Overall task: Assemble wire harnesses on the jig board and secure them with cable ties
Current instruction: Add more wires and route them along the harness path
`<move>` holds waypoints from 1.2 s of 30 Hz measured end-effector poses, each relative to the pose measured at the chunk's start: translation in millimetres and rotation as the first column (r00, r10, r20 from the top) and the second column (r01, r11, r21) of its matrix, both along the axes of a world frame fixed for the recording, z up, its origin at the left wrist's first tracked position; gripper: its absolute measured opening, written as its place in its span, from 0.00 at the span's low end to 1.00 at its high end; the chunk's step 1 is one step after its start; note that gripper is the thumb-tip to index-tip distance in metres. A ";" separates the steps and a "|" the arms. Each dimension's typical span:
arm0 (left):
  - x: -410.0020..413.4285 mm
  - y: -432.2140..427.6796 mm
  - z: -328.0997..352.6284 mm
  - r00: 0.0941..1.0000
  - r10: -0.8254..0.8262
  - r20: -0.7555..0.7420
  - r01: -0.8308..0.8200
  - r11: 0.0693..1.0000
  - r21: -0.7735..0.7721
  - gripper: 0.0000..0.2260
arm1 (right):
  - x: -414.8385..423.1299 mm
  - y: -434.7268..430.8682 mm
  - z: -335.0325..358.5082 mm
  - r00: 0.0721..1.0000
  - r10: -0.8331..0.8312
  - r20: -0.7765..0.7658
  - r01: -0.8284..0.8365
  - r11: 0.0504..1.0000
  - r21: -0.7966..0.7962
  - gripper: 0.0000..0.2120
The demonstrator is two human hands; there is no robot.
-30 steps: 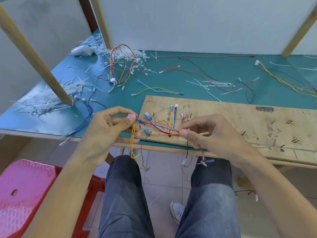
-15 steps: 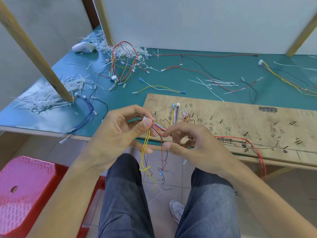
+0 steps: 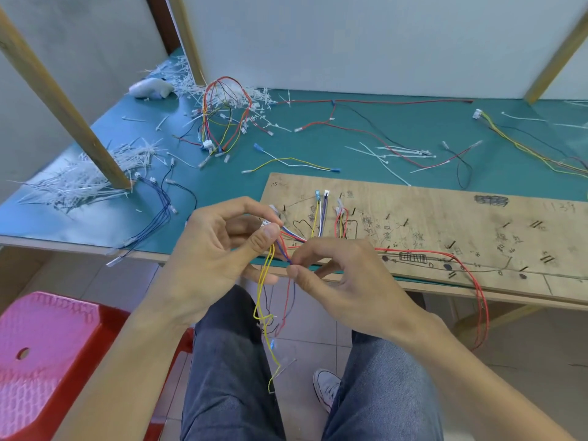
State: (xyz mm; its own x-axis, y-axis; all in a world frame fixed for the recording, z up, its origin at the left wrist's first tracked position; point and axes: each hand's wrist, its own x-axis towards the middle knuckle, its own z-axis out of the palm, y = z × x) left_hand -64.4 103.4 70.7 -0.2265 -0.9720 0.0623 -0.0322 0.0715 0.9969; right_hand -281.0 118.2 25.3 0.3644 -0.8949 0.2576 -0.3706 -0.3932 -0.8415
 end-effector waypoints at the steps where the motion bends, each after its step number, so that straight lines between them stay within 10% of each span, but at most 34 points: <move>1: 0.3 -0.2 -0.1 1.000 0.006 0.008 -0.006 1.000 -0.007 0.09 | -0.5 1.3 -0.8 1.000 0.020 0.005 -0.020 1.000 0.013 0.03; 11: -4.6 0.9 -2.8 0.987 -0.154 -0.054 0.154 0.988 0.001 0.06 | -11.5 0.3 5.5 0.897 0.267 0.353 -0.396 0.841 0.370 0.06; 14: -0.6 3.4 -2.0 0.969 -0.229 -0.094 0.232 0.972 0.023 0.07 | -15.9 0.6 7.1 0.915 0.089 0.394 -0.255 0.883 0.394 0.08; 18: 8.5 7.7 -2.0 0.943 -0.316 -0.104 0.325 0.941 0.095 0.08 | -26.0 5.8 11.8 0.961 -0.262 0.086 0.273 0.947 -0.168 0.06; 21: 11.5 9.0 -5.0 0.947 -0.286 -0.146 0.305 0.944 0.124 0.09 | -40.0 8.5 22.7 0.929 -0.329 -0.168 0.204 0.836 -0.510 0.14; 29: 40.9 11.1 -9.9 0.828 -0.268 -0.493 0.429 0.868 0.249 0.06 | -99.4 10.0 46.5 0.966 -0.154 -0.207 0.109 0.971 -0.213 0.13; 36: 19.4 0.6 -19.4 0.990 0.014 -0.141 0.015 0.979 0.205 0.07 | -97.6 17.9 46.4 0.977 -0.204 -0.064 0.200 0.978 -0.063 0.14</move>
State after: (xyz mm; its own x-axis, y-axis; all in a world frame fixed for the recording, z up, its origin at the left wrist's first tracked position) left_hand -44.9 104.1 51.4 -0.2299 -0.9673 -0.1066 0.1100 -0.1347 0.9848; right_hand -378.6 136.1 71.7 0.1964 -0.9367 0.2898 -0.5044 -0.3499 -0.7894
